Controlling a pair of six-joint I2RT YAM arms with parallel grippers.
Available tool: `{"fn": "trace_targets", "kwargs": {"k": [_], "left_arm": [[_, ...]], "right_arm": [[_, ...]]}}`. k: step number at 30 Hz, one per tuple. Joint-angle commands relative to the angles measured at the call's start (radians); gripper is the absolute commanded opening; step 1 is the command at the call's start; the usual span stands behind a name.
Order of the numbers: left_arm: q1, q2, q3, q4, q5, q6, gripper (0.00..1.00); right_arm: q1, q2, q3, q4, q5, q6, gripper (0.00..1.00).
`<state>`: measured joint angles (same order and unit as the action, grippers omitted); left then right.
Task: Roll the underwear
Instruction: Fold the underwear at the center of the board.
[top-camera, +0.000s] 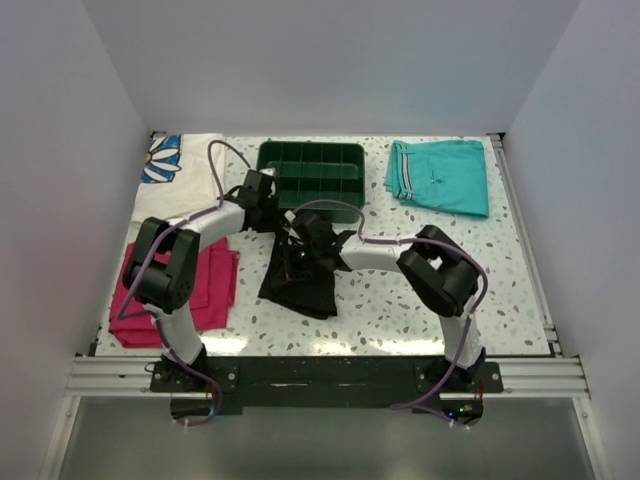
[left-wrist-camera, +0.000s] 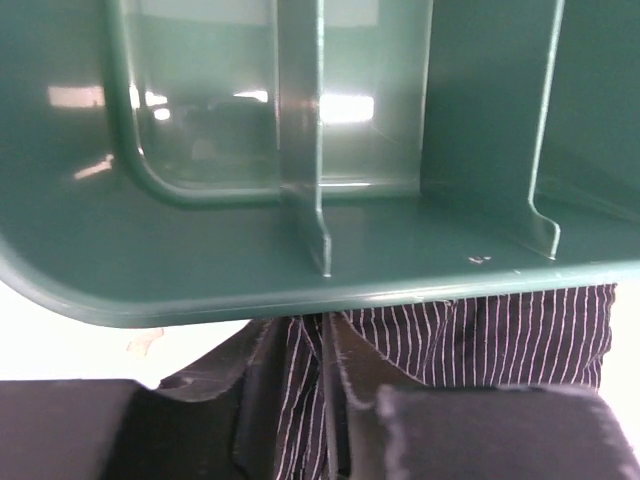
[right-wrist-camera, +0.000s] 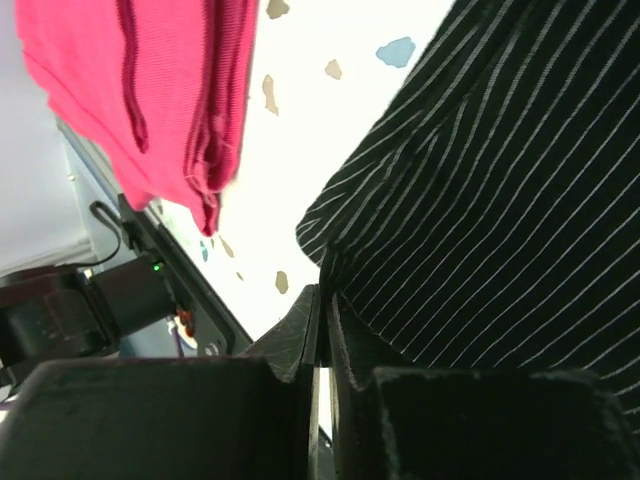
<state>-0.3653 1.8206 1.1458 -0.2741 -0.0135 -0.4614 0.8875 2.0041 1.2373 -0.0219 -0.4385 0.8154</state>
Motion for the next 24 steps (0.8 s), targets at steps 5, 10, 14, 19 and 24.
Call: {"fn": "trace_targets", "kwargs": {"k": [5,10,14,19,24], "left_arm": [[0.023,-0.032,-0.004,-0.002,-0.02,-0.013,0.36],[0.025,-0.069,-0.001,-0.005,0.0,-0.013,0.46],[0.026,-0.122,-0.006,-0.013,0.001,-0.02,0.55],[0.025,-0.196,-0.017,-0.057,-0.019,-0.019,0.59],[0.025,-0.251,-0.096,-0.079,-0.006,-0.043,0.61]], "right_arm": [[0.008,0.012,0.014,0.054,-0.038,0.013,0.21],[0.008,-0.079,-0.036,0.152,-0.078,0.008,0.39],[-0.004,-0.214,-0.071,0.102,-0.017,-0.06,0.46],[-0.056,-0.39,-0.12,-0.166,0.173,-0.143,0.46],[-0.139,-0.505,-0.26,-0.286,0.261,-0.145,0.43]]}}
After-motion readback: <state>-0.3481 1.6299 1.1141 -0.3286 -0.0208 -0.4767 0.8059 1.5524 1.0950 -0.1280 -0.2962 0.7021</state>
